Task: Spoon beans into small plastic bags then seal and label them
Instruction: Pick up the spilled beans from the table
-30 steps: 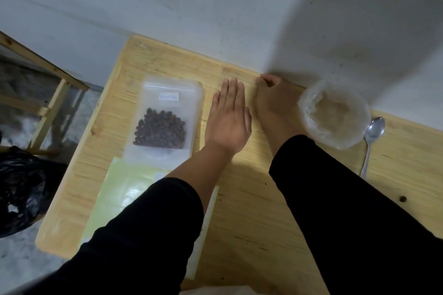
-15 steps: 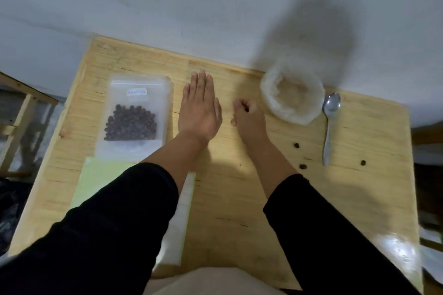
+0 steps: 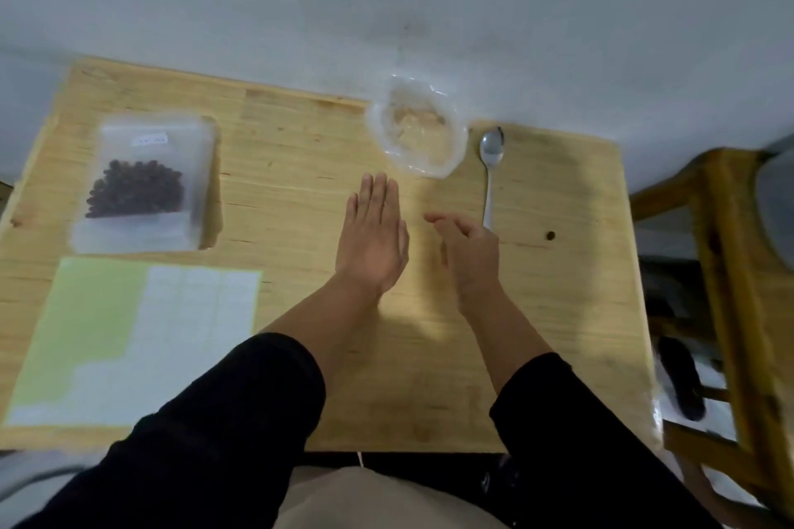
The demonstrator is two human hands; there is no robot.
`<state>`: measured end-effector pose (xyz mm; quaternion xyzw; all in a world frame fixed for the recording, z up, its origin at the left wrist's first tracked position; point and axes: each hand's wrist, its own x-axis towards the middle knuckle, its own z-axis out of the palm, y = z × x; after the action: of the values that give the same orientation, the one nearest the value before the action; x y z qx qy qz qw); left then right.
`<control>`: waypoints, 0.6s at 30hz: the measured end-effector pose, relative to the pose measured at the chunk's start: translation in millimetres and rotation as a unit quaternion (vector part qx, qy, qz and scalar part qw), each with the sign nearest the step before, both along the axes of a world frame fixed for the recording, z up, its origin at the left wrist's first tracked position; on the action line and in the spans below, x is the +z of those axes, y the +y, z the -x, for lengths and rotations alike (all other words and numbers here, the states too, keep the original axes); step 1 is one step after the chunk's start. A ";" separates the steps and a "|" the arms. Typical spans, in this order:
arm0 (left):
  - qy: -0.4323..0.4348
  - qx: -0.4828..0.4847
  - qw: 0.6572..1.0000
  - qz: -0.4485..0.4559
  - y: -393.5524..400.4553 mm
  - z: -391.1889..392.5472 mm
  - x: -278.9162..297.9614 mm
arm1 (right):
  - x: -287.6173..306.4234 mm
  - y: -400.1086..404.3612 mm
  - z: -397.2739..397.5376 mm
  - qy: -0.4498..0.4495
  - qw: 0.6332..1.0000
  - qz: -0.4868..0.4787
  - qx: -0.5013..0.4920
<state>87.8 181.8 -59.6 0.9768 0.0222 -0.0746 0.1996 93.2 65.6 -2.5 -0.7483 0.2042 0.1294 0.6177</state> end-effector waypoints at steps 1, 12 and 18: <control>0.000 -0.002 1.000 -0.002 -9.2 2.1 -0.5 | -2.8 -9.7 3.0 -0.025 0.998 0.061 0.014; -0.023 0.005 0.999 -0.035 -23.3 7.6 -6.8 | -31.3 -42.9 7.4 -0.104 0.951 0.252 0.147; -0.033 0.009 0.999 -0.027 -23.5 7.4 -7.2 | -32.0 -42.4 8.3 -0.131 0.924 0.308 0.187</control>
<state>80.3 158.4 -66.8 0.9836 0.0262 -0.0397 0.1742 84.9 23.2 -34.6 -0.9366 0.0080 0.0740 0.3424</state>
